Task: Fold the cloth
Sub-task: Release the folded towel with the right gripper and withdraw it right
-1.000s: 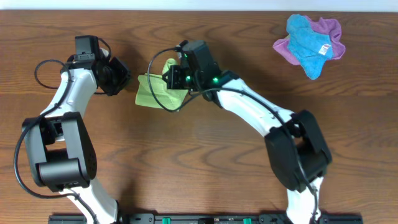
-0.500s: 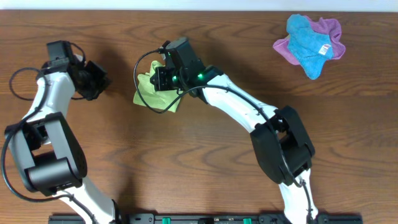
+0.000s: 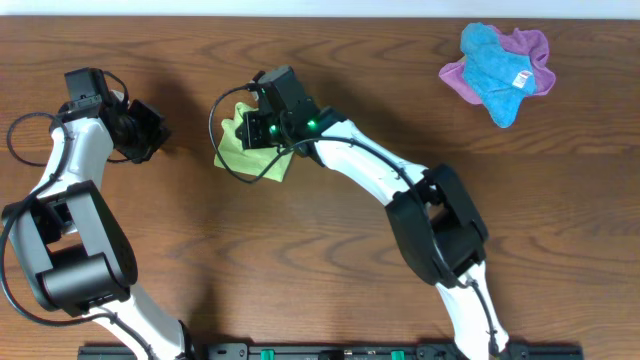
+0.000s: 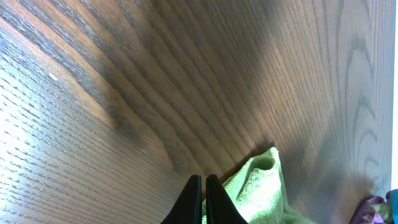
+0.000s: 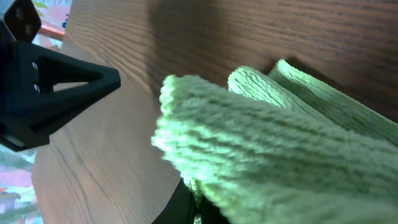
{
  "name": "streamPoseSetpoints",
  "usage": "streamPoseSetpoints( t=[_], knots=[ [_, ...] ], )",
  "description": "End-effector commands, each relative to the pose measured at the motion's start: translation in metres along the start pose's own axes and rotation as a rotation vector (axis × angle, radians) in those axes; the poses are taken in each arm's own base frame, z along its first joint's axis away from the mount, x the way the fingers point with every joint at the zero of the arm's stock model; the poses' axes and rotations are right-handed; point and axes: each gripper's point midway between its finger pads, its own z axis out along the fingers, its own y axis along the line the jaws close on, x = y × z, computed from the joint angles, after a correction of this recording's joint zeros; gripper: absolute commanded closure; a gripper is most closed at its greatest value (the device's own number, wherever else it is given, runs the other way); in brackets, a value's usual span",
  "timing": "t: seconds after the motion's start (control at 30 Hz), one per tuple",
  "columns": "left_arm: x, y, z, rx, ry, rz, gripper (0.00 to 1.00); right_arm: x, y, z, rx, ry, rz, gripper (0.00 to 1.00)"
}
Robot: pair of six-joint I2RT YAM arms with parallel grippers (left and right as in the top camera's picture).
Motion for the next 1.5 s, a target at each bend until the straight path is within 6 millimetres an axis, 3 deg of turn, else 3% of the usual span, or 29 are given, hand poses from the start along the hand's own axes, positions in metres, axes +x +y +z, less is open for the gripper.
streamPoseSetpoints(
  t=[0.0,0.2,0.43,0.53,0.7,1.0,1.1,1.2,1.3,1.47],
  knots=[
    [0.000,0.002,-0.003,-0.006,-0.006,0.014,0.94,0.002,0.013,0.009,-0.024,0.019,-0.032,0.99],
    [0.000,0.002,-0.003,-0.006,-0.006,0.015,0.94,0.014,0.008,0.024,-0.015,0.055,-0.028,0.99],
    [0.000,0.002,-0.003,-0.005,-0.006,0.015,0.94,0.021,0.010,0.027,-0.006,0.068,-0.032,0.97],
    [-0.001,0.003,-0.003,-0.005,-0.007,0.013,0.94,0.022,0.012,0.028,-0.007,0.068,-0.045,0.77],
    [-0.004,0.006,-0.005,-0.003,-0.012,0.002,0.94,0.025,0.015,0.029,-0.015,0.076,-0.052,0.57],
    [-0.009,0.010,-0.009,0.007,-0.015,-0.017,0.94,0.023,0.025,0.024,-0.077,0.101,-0.050,0.30],
    [-0.010,0.011,-0.009,0.008,-0.017,-0.019,0.94,0.023,0.029,0.023,-0.094,0.107,-0.051,0.27],
    [-0.011,0.010,-0.010,0.009,-0.019,-0.019,0.94,0.024,0.028,0.022,-0.092,0.113,-0.048,0.17],
    [-0.012,0.008,-0.015,0.015,-0.029,-0.015,0.93,0.011,0.026,0.012,-0.074,0.081,-0.044,0.01],
    [-0.018,0.003,-0.030,0.033,-0.065,-0.007,0.73,-0.026,-0.002,-0.025,0.047,0.010,-0.060,0.01]
  ],
)
